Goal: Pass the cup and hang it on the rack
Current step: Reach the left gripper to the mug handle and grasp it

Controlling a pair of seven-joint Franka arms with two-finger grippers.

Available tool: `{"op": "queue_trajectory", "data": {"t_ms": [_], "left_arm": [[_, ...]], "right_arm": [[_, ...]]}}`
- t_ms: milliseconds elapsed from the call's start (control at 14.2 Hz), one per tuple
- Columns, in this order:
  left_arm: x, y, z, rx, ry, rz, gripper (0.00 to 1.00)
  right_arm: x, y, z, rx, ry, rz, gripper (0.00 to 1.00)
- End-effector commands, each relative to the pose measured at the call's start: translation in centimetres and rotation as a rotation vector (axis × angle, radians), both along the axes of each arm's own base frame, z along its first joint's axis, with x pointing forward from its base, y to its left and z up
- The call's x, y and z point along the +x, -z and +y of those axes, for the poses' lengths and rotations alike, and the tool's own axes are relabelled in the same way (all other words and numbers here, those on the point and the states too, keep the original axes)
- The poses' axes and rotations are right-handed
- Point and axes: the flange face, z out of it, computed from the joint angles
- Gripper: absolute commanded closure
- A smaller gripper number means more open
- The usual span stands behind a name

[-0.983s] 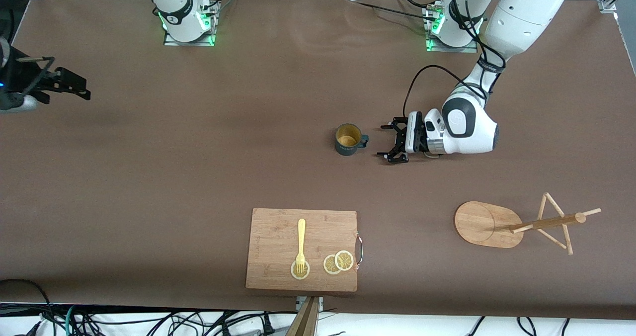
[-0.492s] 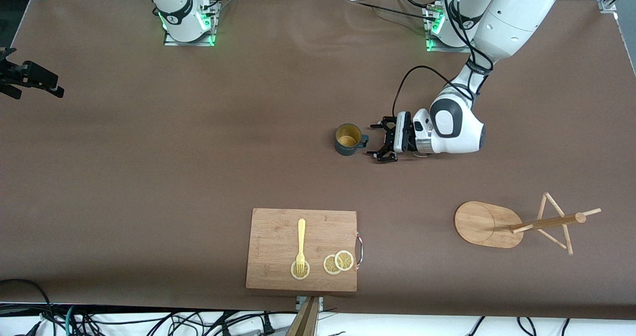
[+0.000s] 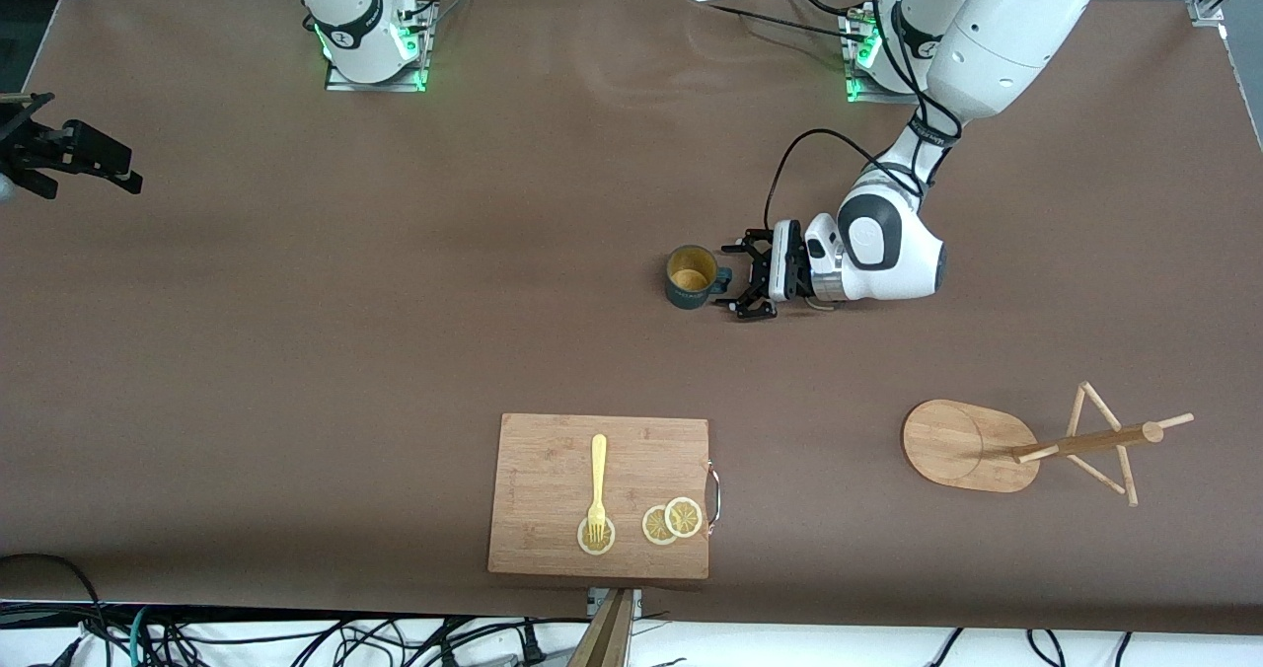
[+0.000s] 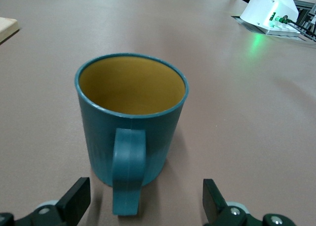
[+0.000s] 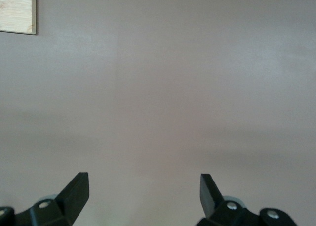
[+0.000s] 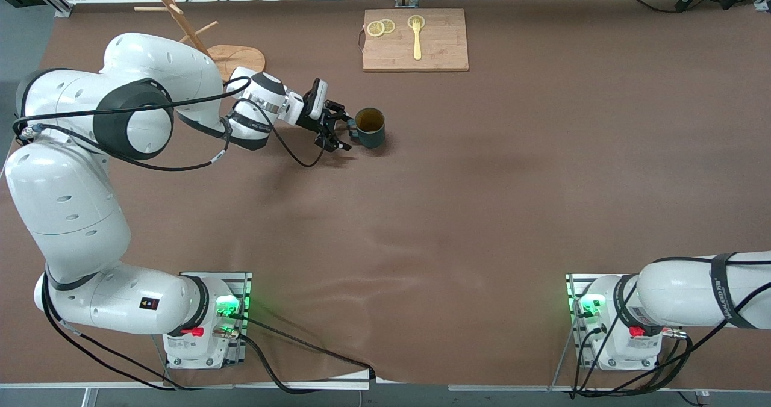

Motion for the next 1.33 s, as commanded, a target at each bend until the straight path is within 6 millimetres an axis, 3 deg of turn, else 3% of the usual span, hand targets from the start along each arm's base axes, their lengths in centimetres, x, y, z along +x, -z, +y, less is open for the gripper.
{"op": "queue_trajectory", "data": {"t_ms": [0, 211, 421, 492, 702, 773, 1264], "left_arm": [[0.0, 0.2, -0.9, -0.014, -0.009, -0.015, 0.0], [-0.4, 0.3, -1.2, -0.023, -0.009, -0.012, 0.04], [-0.5, 0.3, -1.2, -0.024, -0.01, -0.011, 0.48], [-0.5, 0.4, -1.2, -0.025, -0.01, -0.01, 0.52], [-0.2, 0.2, -0.8, -0.033, -0.006, -0.025, 0.92], [-0.1, 0.2, -0.6, -0.032, -0.01, -0.024, 1.0], [1.1, -0.2, 0.9, -0.031, -0.062, -0.002, 1.0]], "right_arm": [[0.1, -0.6, 0.2, 0.01, 0.002, -0.003, 0.0], [0.1, -0.4, 0.3, 0.012, 0.001, 0.004, 0.0], [0.1, -0.4, 0.4, 0.012, -0.001, 0.006, 0.0], [0.1, -0.4, 0.4, 0.012, -0.001, 0.006, 0.01], [0.1, -0.5, 0.4, 0.012, -0.001, 0.004, 0.0], [0.1, -0.4, 0.4, 0.012, -0.001, 0.004, 0.0], [0.1, -0.5, 0.6, 0.012, -0.004, 0.0, 0.0]]}}
